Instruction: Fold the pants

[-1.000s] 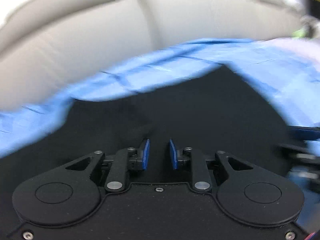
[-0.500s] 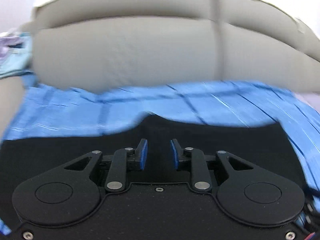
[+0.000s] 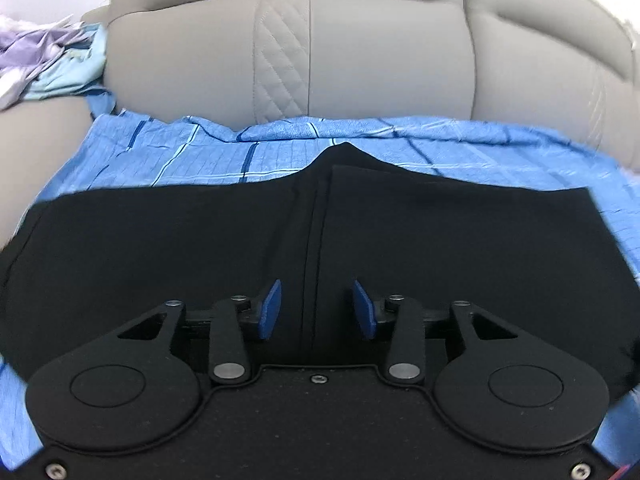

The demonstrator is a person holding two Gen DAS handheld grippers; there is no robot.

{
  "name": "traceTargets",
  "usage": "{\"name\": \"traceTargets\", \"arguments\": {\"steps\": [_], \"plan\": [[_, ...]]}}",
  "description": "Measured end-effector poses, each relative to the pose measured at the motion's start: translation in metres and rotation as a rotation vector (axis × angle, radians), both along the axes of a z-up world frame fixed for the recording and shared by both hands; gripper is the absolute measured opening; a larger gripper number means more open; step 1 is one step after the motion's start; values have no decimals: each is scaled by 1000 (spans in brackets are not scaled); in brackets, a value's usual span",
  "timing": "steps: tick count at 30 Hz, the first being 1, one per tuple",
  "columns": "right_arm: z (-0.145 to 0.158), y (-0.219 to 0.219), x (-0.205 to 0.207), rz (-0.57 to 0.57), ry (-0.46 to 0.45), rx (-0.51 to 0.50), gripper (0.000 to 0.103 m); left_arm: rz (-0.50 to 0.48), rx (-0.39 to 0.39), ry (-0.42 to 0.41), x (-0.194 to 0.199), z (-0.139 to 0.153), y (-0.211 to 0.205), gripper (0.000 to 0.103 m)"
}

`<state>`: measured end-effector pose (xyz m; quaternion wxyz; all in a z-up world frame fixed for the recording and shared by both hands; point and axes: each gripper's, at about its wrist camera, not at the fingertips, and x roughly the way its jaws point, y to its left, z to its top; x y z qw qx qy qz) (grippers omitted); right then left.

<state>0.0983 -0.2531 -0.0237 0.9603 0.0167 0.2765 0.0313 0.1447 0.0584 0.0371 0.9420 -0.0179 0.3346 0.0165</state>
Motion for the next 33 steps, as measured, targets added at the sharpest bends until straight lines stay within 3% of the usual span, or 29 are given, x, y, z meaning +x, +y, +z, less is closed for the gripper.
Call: {"name": "traceTargets", "arguments": {"steps": [5, 9, 17, 19, 23, 27, 29, 33], "plan": [[10, 25, 5, 36, -55, -25, 80, 13, 35, 4, -28, -1, 10, 47], [17, 63, 20, 110, -93, -30, 87, 29, -4, 28, -34, -10, 21, 48], [12, 158, 38, 301, -127, -135, 89, 10, -35, 6, -42, -17, 32, 51], [8, 171, 40, 318, -120, -154, 89, 24, -19, -4, -43, -18, 35, 54], [-2, 176, 48, 307, -72, -136, 89, 17, -70, -11, -49, -18, 46, 54], [-13, 177, 43, 320, -80, -162, 93, 73, -73, -48, -64, -5, 59, 56], [-10, 176, 41, 336, -88, -126, 93, 126, -99, -93, -75, 4, 75, 71], [-4, 182, 42, 349, -150, -88, 94, 317, -205, -163, -94, 13, 124, 81]]}}
